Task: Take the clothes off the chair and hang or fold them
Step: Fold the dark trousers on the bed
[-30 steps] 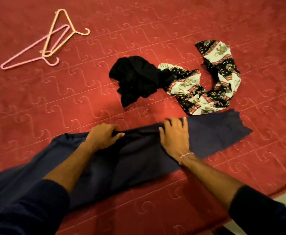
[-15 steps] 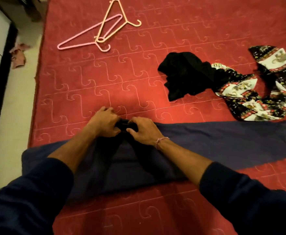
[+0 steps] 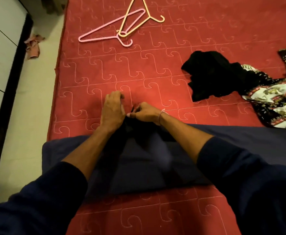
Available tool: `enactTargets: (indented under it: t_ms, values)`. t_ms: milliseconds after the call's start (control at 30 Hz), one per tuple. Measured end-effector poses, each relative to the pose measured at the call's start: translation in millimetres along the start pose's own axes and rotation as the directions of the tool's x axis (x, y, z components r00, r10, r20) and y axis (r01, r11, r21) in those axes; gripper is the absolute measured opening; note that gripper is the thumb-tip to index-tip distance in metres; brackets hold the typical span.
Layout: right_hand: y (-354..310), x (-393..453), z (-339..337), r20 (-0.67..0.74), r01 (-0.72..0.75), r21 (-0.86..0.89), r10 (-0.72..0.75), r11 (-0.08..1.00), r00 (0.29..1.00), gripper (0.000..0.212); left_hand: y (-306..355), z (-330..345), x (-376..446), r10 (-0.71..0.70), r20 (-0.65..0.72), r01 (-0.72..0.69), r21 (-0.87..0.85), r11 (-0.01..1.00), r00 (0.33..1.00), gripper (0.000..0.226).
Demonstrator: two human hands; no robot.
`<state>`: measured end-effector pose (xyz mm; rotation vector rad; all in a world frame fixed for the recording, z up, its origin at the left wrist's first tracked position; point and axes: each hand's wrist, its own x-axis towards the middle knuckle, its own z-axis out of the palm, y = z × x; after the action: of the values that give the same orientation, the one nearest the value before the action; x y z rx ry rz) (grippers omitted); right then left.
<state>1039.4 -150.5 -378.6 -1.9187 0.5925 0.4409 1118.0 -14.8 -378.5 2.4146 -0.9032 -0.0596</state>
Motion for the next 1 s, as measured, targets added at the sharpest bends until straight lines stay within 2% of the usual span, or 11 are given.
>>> enactTargets:
  t_ms: [67,167,300,367,500,633,733,833,900,1000]
  values:
    - [-2.7,4.1,5.1,-0.049,0.005,0.136,0.002,0.991,0.999,0.011,-3.2,0.1,-14.7,-0.016,-0.088,0.022,0.069,0.997,0.996,0.024]
    - [-4.1,10.0,8.5,-0.154,-0.002,0.269,0.045,0.963,0.987,0.025,-12.6,5.2,-40.5,-0.010,-0.070,0.017,0.105,0.994,0.998,0.018]
    - [-5.0,24.7,11.7,-0.278,0.016,0.114,0.016,0.993,0.960,0.025,-30.2,13.2,-72.0,0.023,0.110,-0.047,0.229,0.972,0.994,0.040]
    - [-2.5,27.5,16.7,-0.349,0.018,0.027,-0.008,0.999,0.937,0.021,-38.7,13.4,-84.9,0.028,0.163,-0.082,0.334,0.939,0.986,0.042]
    - [10.6,26.5,28.9,-0.466,0.005,-0.172,-0.086,0.985,0.881,0.012,-59.6,5.0,-108.7,0.060,0.144,-0.120,0.453,0.883,0.988,0.040]
    - [14.7,27.1,45.0,-0.548,-0.009,-0.238,-0.126,0.971,0.827,0.016,-83.8,-18.7,-118.6,-0.031,0.115,-0.039,0.557,0.830,0.993,0.040]
    - [15.8,26.0,52.5,-0.596,0.016,-0.286,-0.191,0.958,0.780,0.014,-109.8,-41.8,-123.6,-0.062,0.106,-0.009,0.562,0.827,0.992,0.046]
    - [19.1,23.7,53.8,-0.638,0.071,-0.276,-0.237,0.959,0.733,0.012,-138.0,-59.8,-125.3,-0.051,0.151,-0.027,0.472,0.881,0.987,0.050]
    - [23.3,23.2,54.0,-0.650,0.099,-0.257,-0.248,0.961,0.718,0.013,-148.3,-63.0,-123.1,-0.010,0.167,-0.072,0.477,0.876,0.986,0.047]
    - [25.6,22.3,53.9,-0.645,0.089,-0.276,-0.253,0.957,0.721,0.013,-146.7,-57.7,-117.9,-0.071,0.078,0.027,0.464,0.885,0.994,0.032]
